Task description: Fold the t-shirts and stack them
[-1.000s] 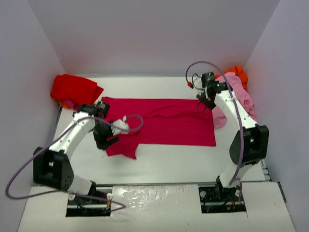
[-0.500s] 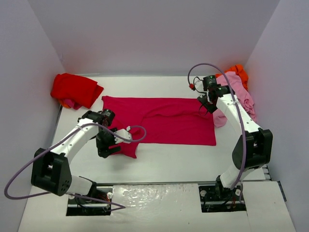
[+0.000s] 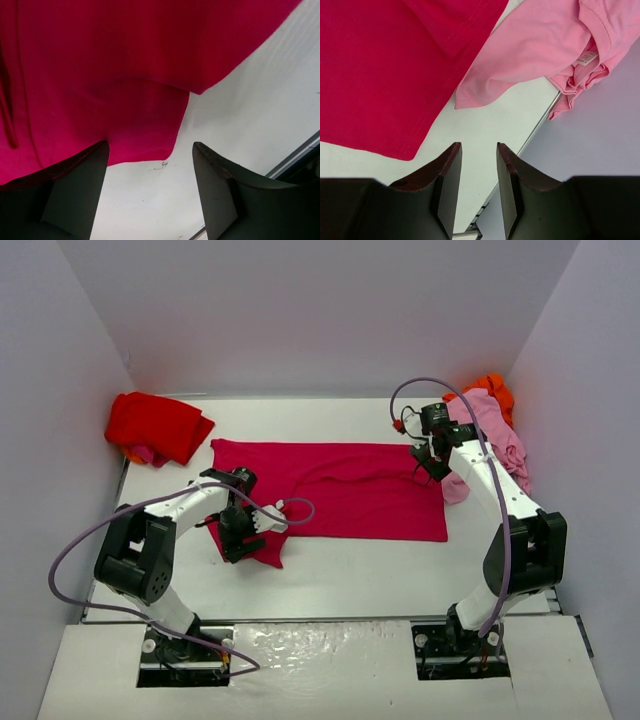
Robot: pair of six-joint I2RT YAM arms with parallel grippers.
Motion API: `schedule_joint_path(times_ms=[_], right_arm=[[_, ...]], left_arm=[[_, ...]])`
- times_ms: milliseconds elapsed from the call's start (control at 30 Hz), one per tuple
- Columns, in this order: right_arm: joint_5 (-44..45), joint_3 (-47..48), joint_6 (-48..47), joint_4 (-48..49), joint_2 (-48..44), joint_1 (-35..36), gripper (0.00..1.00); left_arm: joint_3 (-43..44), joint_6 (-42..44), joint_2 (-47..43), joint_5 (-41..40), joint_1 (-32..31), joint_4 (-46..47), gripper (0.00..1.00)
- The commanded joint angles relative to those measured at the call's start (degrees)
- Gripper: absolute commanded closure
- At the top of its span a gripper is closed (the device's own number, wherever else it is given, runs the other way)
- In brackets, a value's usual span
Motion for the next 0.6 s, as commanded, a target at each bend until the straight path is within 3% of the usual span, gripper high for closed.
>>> schedule_joint_path(times_ms=[0,167,233,267,367,400,567], right_arm=[[0.2,-0.4,-0.2,1.0,-3.3,-0.5,0.68],[0.2,-1.6,-0.5,1.4,-3.5,-0.5,0.68],[0.0,-2.0,-0.5,1.5,-3.6,-0.5,0.68],[0.0,-2.2,-0.5,1.6,-3.7,-0.5,0.68],[0.0,-3.4,-0.5,2.2,-4.0,-0.5,0.67],[0.2,-3.8,-0.5,2.3,-4.1,-0.5,0.67],[0.3,-4.8,-0.8,3.1,-4.3,-0.5,0.67]], left_arm=[[2.3,-1.7,1.5,1.5,-0.4,1.2,0.36],[2.9,-2.3,3.9,2.3,-0.4,1.5,0.39],[3.1,-2.2,4.6,2.8,-0.4,1.3,0.45],[3.2,-2.2,4.9,2.9,-0.4,0.9,0.51],[3.6,-1.6,5.3,4.0,-0.4,-0.5,0.93],[3.6,-1.4,5.0,3.9,-0.4,-0.8,0.99],[4.3,-0.2,2.4,3.3,-0.4,-2.9,1.00]])
